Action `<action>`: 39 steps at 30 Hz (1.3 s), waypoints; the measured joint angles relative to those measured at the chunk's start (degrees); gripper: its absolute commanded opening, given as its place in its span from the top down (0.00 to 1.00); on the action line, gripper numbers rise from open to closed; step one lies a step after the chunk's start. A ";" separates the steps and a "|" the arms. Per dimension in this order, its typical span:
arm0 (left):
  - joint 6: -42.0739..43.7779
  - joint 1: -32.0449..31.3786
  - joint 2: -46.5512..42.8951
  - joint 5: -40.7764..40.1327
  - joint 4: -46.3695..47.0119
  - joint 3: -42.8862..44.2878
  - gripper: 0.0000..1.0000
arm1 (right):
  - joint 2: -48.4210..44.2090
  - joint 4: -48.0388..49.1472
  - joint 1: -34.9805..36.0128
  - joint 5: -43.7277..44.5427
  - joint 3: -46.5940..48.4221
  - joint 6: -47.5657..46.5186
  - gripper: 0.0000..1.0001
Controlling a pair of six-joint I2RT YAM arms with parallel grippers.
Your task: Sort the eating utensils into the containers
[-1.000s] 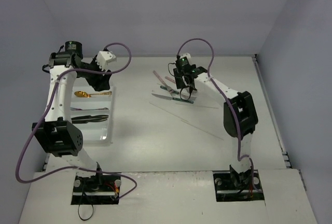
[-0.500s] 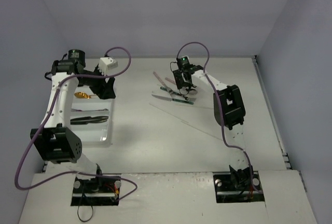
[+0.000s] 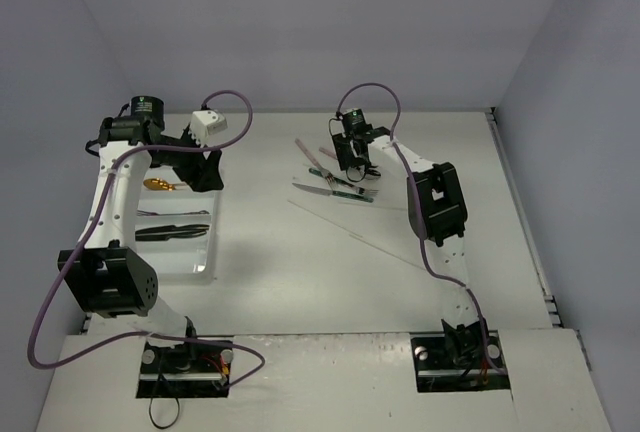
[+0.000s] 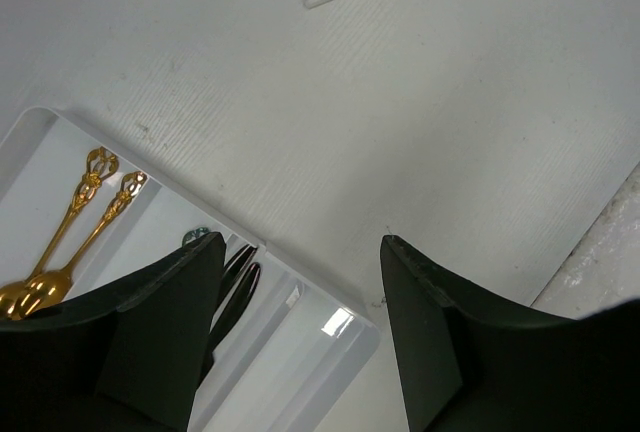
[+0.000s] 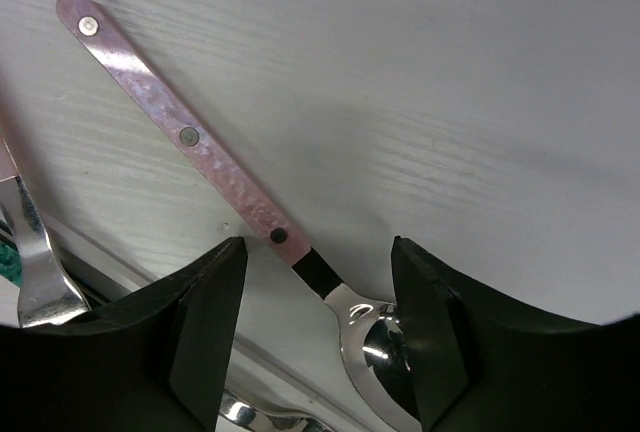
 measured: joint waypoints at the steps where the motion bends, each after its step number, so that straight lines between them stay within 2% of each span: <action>1: -0.01 0.00 0.00 0.09 0.02 -0.02 0.40 | 0.00 0.26 -0.07 -0.51 -0.19 0.03 0.66; 3: -0.01 0.00 0.00 0.18 0.03 -0.13 0.39 | 0.00 1.06 -0.10 -1.55 -0.63 -0.09 0.74; 4: -0.03 0.00 0.00 0.22 0.06 -0.21 0.39 | -0.01 1.49 -0.12 -2.22 -0.85 -0.09 0.82; 8: -0.56 0.00 0.00 0.21 0.94 -0.82 0.39 | -0.38 3.57 -0.15 -3.98 -2.18 -0.08 0.98; 16: -6.90 0.00 -0.02 -0.10 6.93 -2.19 0.39 | -3.69 3.69 -0.15 -4.33 -6.92 -0.43 1.00; 17: -8.55 0.00 -0.04 -0.20 8.20 -2.38 0.37 | -4.15 3.15 -0.15 -4.08 -7.39 -0.53 1.00; 19: -12.48 0.00 -0.07 -0.43 11.43 -2.90 0.27 | -5.78 1.92 -0.15 -3.52 -8.63 -0.82 1.00; 21: -17.42 0.00 -0.09 -0.72 15.24 -3.24 0.19 | -8.05 0.13 -0.15 -3.10 -9.75 -1.06 1.00; 27: -43.23 0.00 -0.54 -0.70 30.30 -5.90 0.18 | -18.97 -1.51 0.31 -3.80 -10.69 -0.22 1.00; 33: -73.02 -0.66 -1.48 -1.54 50.20 -19.82 0.17 | -27.48 0.55 6.89 -4.70 -10.71 2.79 1.00; 36: -80.98 -2.17 -0.85 -2.82 54.29 -22.75 0.17 | -27.37 1.11 11.59 -6.46 -10.70 5.18 1.00; 39: -85.28 -4.67 -0.72 -3.59 58.98 -22.77 0.17 | -26.34 1.11 15.58 -8.31 -10.70 7.19 1.00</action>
